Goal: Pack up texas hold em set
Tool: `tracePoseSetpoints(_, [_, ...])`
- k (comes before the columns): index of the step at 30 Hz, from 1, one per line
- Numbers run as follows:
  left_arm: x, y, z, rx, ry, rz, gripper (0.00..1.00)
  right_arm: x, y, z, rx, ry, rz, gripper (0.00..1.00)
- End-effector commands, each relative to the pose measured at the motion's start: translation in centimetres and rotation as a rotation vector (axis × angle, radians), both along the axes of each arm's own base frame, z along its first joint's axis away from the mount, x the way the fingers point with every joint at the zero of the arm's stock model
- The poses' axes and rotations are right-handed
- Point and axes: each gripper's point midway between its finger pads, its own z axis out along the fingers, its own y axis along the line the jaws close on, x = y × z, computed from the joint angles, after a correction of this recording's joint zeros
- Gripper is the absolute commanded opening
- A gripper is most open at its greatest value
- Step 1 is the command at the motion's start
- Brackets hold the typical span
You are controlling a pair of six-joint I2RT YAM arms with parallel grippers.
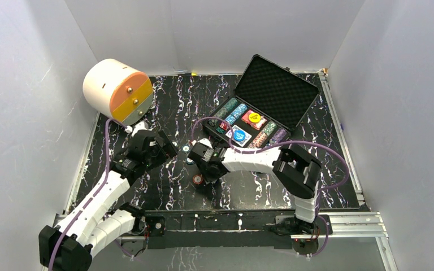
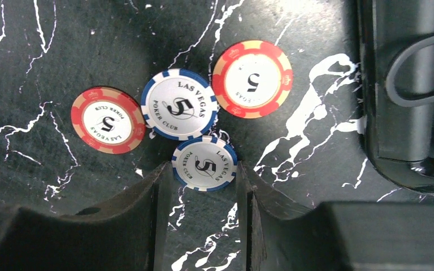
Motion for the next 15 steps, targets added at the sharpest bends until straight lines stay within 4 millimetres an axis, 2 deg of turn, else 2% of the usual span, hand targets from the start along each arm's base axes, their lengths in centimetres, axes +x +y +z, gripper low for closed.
tracePoseSetpoints(1, [-1.1, -0.7, -1.5, -0.04, 0.049, -0.036, 0.97, 1.2, -1.1, 0.9, 0.011, -0.085, -0.068, 0.42])
tracePoseSetpoints(8, [-1.7, -2.6, -2.0, -0.112, 0.038, -0.137, 0.95, 2.5, -0.6, 4.8, 0.148, -0.145, -0.148, 0.42])
tracePoseSetpoints(15, [-1.8, -6.4, -1.0, -0.263, -0.019, -0.318, 0.87, 3.9, -0.8, 7.4, 0.302, -0.126, -0.275, 0.42])
